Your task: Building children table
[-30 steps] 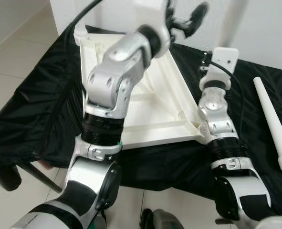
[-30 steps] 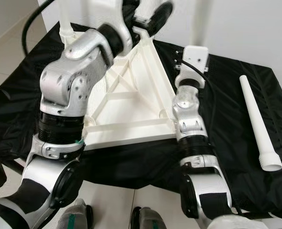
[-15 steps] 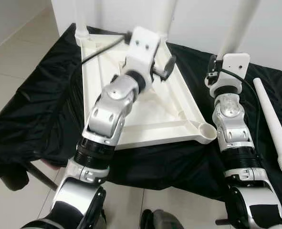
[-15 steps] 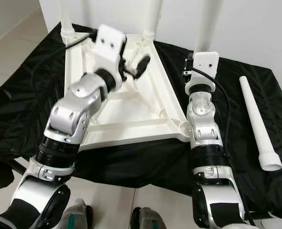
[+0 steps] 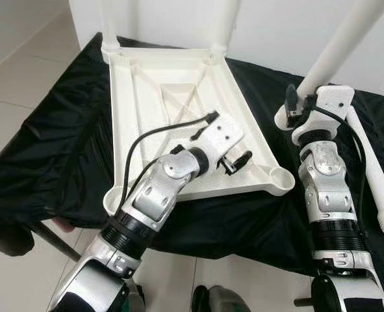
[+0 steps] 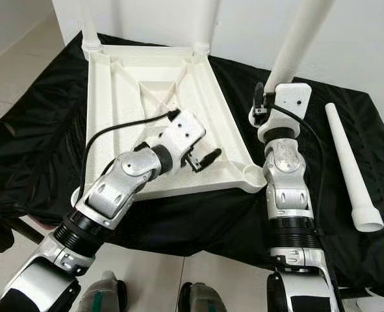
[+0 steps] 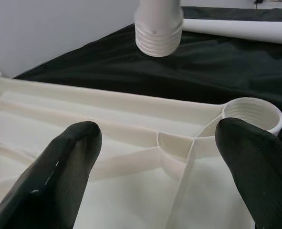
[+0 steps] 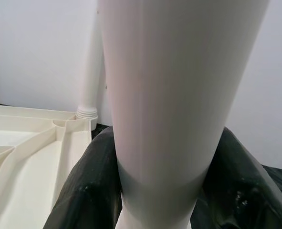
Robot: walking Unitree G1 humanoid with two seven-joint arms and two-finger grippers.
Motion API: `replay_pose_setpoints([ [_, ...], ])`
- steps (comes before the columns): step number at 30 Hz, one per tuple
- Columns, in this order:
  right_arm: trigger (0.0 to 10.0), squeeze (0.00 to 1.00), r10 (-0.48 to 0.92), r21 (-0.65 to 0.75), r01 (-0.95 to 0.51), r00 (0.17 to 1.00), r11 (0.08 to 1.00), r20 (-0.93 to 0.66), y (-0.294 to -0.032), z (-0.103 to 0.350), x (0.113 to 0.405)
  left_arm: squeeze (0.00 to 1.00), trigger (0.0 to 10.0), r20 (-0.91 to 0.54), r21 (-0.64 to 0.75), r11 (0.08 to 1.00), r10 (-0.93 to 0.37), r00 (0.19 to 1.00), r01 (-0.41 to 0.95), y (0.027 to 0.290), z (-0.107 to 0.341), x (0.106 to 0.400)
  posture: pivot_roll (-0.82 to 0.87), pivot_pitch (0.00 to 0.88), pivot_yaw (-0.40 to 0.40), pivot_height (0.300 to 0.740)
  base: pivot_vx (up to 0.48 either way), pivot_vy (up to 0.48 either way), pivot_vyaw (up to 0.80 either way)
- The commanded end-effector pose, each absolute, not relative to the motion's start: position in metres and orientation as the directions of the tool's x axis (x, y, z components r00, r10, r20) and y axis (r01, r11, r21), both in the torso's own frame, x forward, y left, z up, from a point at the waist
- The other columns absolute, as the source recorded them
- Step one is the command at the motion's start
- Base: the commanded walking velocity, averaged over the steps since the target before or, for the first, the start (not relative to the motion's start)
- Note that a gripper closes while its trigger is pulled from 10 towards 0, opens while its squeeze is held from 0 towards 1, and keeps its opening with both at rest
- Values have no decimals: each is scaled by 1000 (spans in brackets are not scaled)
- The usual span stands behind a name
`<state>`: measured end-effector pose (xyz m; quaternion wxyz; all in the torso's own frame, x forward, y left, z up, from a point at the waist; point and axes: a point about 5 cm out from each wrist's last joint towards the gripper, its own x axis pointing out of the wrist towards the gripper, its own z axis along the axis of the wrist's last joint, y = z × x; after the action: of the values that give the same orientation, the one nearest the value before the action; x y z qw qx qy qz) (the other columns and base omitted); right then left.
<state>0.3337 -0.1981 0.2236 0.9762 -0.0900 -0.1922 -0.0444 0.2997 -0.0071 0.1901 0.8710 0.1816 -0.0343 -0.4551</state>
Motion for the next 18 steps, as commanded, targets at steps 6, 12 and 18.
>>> replay_pose_setpoints([
  [6, 10000, 0, -73, -151, 142, 917, 978, 393, -207, 231, 331, 0, 10000, -184, 380, 384, -861, 475, 842, -21, 172, 286, 41, 44, -77, 740, 0, 0, 0],
  [12, 10000, 0, -59, -159, 130, 921, 979, 386, -207, 232, 330, 0, 10000, -268, 387, 221, -902, 339, 895, -39, 152, 272, 40, 47, -80, 740, 0, 0, 0],
  [18, 10000, 0, -60, -163, 132, 920, 978, 386, -207, 234, 330, 0, 10000, -299, 373, 195, -900, 317, 907, -50, 147, 270, 36, 48, -82, 740, 0, 0, 0],
])
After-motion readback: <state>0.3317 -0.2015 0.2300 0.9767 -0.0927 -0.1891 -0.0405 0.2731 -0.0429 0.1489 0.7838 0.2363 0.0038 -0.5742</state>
